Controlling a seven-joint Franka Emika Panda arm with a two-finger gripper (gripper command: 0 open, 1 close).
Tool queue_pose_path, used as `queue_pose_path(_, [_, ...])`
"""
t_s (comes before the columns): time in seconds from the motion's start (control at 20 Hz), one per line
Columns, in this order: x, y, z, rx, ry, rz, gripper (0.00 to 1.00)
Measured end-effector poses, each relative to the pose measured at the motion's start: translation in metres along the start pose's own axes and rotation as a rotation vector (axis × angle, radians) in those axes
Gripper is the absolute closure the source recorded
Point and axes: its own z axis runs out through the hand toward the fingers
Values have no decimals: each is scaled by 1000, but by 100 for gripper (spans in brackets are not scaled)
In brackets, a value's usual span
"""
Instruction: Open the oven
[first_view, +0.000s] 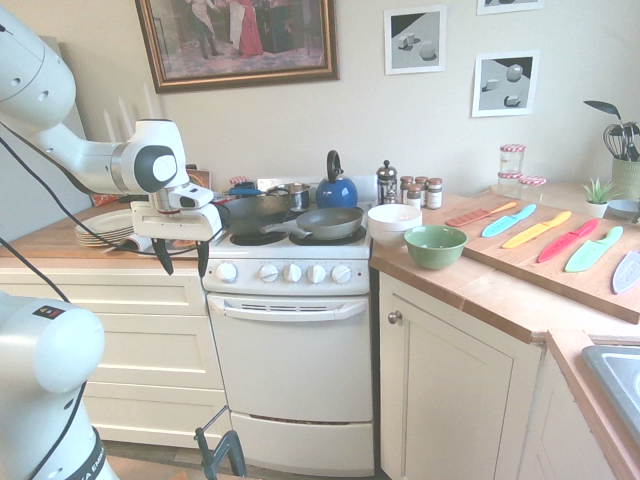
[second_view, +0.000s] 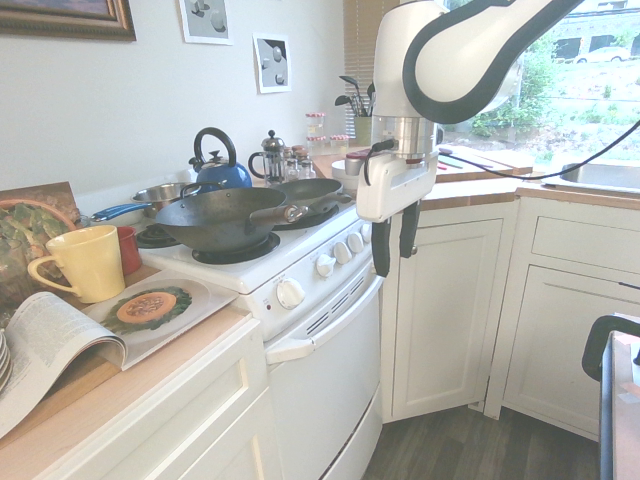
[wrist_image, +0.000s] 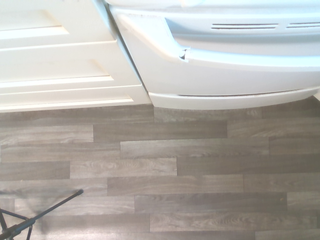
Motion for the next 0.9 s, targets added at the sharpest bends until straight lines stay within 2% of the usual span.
queue_pose_path(0.25, [8, 9, 17, -29, -5, 49, 0])
queue_pose_path(0.4, [27, 15, 49, -58, 42, 133, 0])
queue_pose_path(0.55, [45, 20, 93, -46, 102, 184, 0])
queue_pose_path(0.7, [55, 19, 122, 3, 186, 161, 0])
queue_pose_path(0.9, [72, 11, 135, 62, 280, 132, 0])
